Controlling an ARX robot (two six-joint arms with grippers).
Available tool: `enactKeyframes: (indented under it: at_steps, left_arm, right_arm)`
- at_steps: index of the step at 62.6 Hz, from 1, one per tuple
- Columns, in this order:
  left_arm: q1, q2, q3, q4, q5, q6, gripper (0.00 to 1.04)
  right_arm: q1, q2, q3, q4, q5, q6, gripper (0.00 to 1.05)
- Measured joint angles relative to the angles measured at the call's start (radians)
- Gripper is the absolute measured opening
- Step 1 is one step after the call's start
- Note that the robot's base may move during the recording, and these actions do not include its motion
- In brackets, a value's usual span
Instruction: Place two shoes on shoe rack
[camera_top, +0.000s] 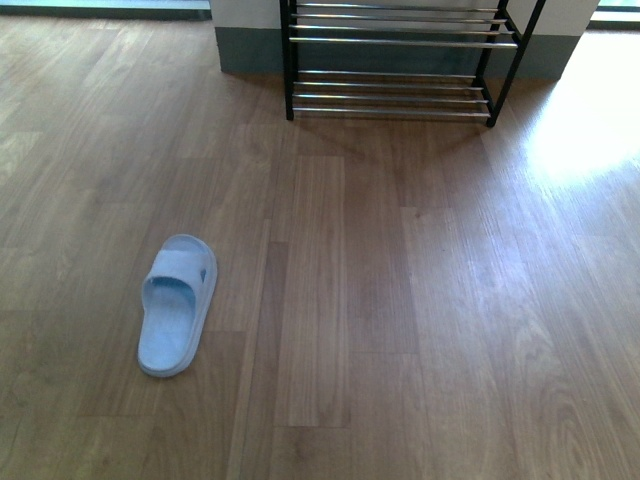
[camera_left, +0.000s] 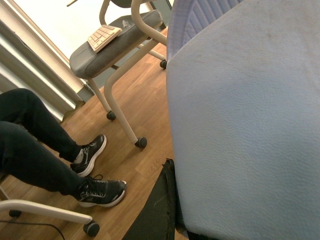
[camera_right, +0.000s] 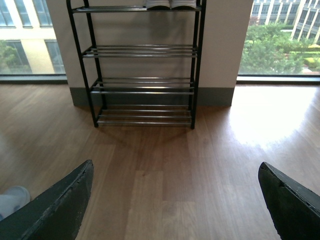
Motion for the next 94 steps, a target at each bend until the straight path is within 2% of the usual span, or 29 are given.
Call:
enactKeyframes:
  at_steps: [76, 80, 82, 83, 88, 91, 94]
  left_arm:
    - [0.003, 0.002, -0.002, 0.0, -0.001, 0.0, 0.02]
    - [0.002, 0.002, -0.002, -0.001, 0.0, 0.0, 0.02]
    - [0.003, 0.002, -0.002, -0.001, 0.0, 0.0, 0.02]
    - [0.003, 0.002, -0.002, -0.001, -0.001, 0.0, 0.02]
    - [0.003, 0.002, -0.002, 0.0, 0.0, 0.0, 0.02]
    - [0.003, 0.002, -0.002, -0.001, 0.0, 0.0, 0.02]
    - [0.003, 0.002, -0.002, -0.001, 0.0, 0.0, 0.02]
  right_arm:
    - [0.0, 0.0, 0.0, 0.0, -0.009, 0.0, 0.96]
    - [-0.021, 0.024, 0.004, -0.061, -0.156, -0.087, 0.96]
    - [0.012, 0.066, 0.001, -0.075, -0.204, -0.149, 0.96]
    - [0.04, 0.096, 0.0, -0.061, -0.198, -0.171, 0.96]
    - [0.161, 0.25, -0.004, 0.079, -0.081, -0.23, 0.96]
    - [0.276, 0.458, -0.005, 0.277, 0.02, -0.245, 0.96]
    - [0.36, 0.681, -0.001, 0.473, 0.079, -0.257, 0.96]
